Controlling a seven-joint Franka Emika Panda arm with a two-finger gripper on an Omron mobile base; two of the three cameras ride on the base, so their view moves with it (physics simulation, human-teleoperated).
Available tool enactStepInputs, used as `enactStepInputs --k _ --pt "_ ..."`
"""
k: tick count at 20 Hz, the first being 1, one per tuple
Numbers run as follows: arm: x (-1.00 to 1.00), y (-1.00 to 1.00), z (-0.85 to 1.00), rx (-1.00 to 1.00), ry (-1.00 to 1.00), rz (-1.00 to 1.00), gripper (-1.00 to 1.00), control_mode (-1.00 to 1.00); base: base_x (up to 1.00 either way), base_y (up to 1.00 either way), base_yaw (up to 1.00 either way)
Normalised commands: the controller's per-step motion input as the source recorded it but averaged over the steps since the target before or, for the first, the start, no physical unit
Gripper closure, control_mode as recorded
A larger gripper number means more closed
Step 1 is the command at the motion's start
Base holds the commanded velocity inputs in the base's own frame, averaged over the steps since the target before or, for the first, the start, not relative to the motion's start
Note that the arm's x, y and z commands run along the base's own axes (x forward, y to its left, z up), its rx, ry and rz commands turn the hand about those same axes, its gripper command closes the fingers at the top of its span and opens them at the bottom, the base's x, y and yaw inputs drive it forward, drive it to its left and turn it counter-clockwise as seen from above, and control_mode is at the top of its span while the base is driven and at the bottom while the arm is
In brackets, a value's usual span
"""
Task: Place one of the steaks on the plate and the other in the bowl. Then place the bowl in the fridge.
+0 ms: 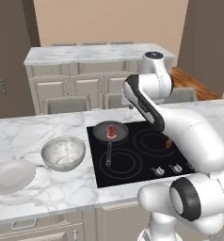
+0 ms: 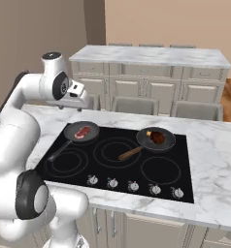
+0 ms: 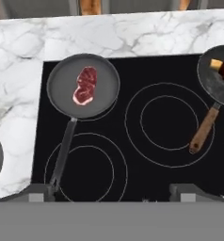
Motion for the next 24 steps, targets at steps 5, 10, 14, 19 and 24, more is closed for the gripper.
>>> enactStepInputs --k 5,10,14,19,24 --pt "0.99 0.36 -0.33 0.02 0.04 -0.18 -1.00 -1.00 0.00 0.00 0.00" --pt "0.81 0.19 -0.54 0.00 0.05 -0.03 -1.00 -1.00 0.00 0.00 0.00" --pt "0.53 0.24 -0.68 0.00 0.06 0.00 -1.00 -1.00 0.00 0.00 0.00" --pt "0.50 0.09 -0.58 0.01 0.08 0.09 -1.00 -1.00 0.00 0.00 0.00" --pt "0.25 0.00 -0.52 0.00 0.05 0.05 -1.00 -1.00 0.00 0.00 0.00"
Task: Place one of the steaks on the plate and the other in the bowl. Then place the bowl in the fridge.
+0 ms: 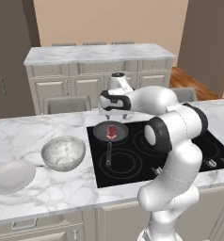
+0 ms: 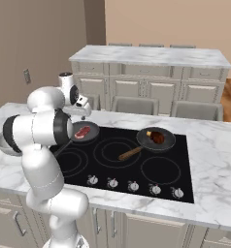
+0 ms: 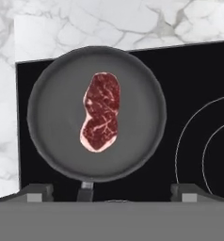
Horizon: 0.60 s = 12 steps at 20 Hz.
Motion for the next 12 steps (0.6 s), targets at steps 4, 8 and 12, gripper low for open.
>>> enactStepInputs --k 4,8,12 --pt "0.28 0.00 -0.44 0.00 0.00 0.00 -1.00 -1.00 0.00 0.00 0.00" --pt "0.52 0.02 -0.34 0.01 0.00 0.00 -1.00 -1.00 0.00 0.00 0.00" --pt "0.43 0.08 -0.52 0.00 0.02 0.00 -1.00 -1.00 0.00 0.00 0.00"
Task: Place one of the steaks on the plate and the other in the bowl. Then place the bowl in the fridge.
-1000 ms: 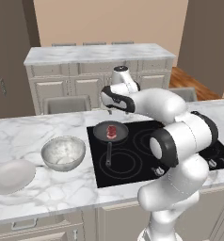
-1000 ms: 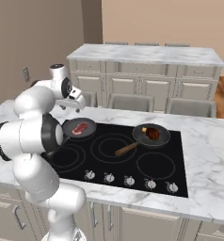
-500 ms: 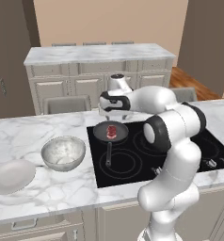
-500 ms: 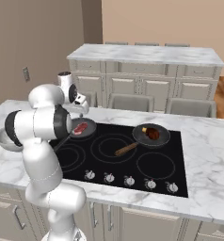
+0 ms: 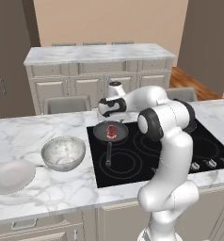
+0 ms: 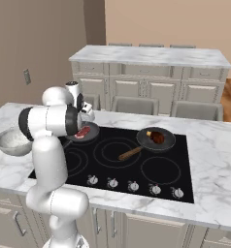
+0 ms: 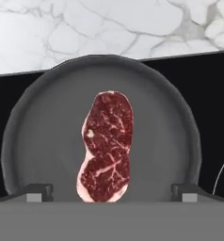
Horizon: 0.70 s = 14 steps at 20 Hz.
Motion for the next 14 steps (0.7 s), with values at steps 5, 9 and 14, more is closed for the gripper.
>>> enactStepInputs --k 5,9,14 --pt "0.02 0.12 -0.53 0.00 0.06 0.01 -1.00 -1.00 0.00 0.00 0.00" --pt "0.00 -0.02 -0.51 0.01 0.03 0.01 -1.00 -1.00 0.00 0.00 0.00" --pt "0.02 -0.02 -0.45 0.00 0.08 0.00 -1.00 -1.00 0.00 0.00 0.00"
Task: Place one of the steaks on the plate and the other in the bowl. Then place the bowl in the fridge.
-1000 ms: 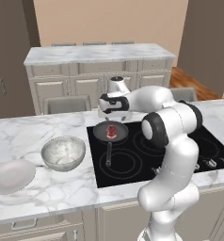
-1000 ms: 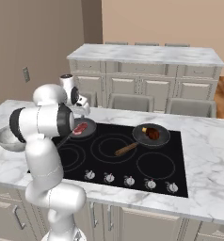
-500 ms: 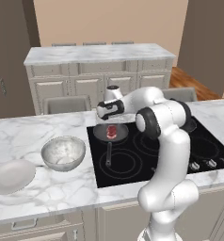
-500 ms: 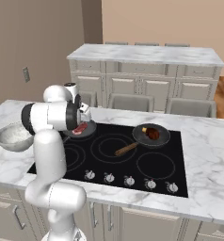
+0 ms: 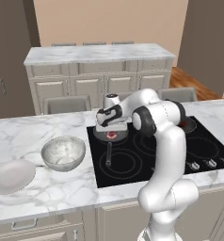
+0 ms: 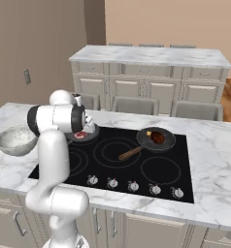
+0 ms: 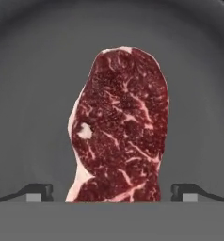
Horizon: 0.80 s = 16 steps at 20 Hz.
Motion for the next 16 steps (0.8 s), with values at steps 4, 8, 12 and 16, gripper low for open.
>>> enactStepInputs --k 4,8,12,16 --pt "0.29 0.04 -0.19 0.00 0.07 0.00 -1.00 -1.00 0.00 0.00 0.00" --pt "0.07 0.00 -0.10 0.00 0.00 0.00 -1.00 -1.00 0.00 0.00 0.00" --pt "0.00 -0.05 -0.23 0.05 0.00 0.00 -1.00 -1.00 0.00 0.00 0.00" --pt "0.00 -0.02 -0.32 0.06 0.00 0.00 1.00 -1.00 0.00 0.00 0.00"
